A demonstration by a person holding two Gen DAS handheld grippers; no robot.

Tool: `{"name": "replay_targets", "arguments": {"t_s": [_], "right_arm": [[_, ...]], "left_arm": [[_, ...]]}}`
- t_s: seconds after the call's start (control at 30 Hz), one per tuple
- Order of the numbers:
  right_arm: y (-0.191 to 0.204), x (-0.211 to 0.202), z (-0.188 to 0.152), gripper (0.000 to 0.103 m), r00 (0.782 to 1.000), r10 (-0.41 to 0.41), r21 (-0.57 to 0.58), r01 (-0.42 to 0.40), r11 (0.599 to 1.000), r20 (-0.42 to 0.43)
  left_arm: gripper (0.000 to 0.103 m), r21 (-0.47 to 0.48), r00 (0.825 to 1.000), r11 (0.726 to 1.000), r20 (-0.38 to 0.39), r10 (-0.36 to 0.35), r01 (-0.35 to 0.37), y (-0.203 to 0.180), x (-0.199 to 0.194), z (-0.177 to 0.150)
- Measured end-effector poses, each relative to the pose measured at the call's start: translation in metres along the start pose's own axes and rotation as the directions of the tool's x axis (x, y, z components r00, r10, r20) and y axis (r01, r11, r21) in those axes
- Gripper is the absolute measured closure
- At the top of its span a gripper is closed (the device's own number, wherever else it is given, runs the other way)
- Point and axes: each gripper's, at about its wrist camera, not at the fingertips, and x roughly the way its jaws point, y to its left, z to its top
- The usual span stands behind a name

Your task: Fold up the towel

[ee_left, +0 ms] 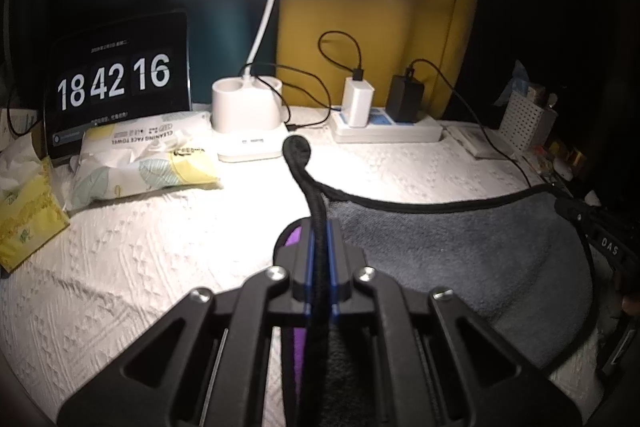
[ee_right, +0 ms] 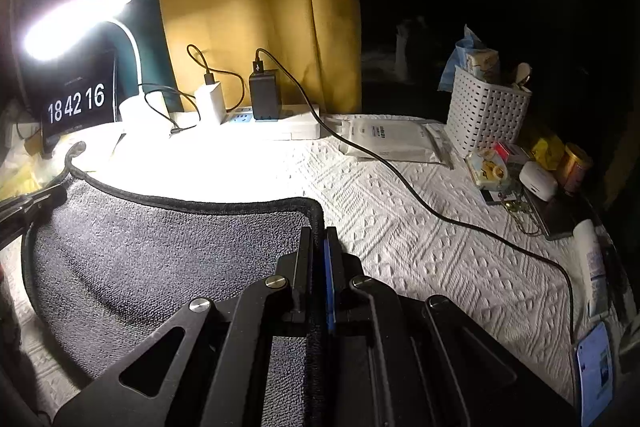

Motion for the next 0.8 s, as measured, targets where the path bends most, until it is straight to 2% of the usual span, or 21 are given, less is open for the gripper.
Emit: {"name": "replay_targets", "arguments": {"t_s": [0.13,0.43,0.8], "right_arm": [[-0.001,0.009,0.004,0.098,1.0,-0.005,0.002,0.005,1.0,-0.001],[0.0,0.032,0.008,0.098,1.0,-0.006,0.011,0.006,1.0,-0.016],[-0.004,0.068,-0.005,0.098,0.987,-0.038,0.018,0.042,0.999,-0.155]], "left_arm": [[0.097,0.009,1.0,1.0,0.002,0.006,-0.006,0.001,0.008,0.002],[0.097,-0.01,0.999,1.0,-0.054,0.006,-0.006,0.011,0.039,0.001],[0.097,-0.03,0.987,1.0,-0.16,-0.001,-0.004,0.018,0.068,-0.008]]}}
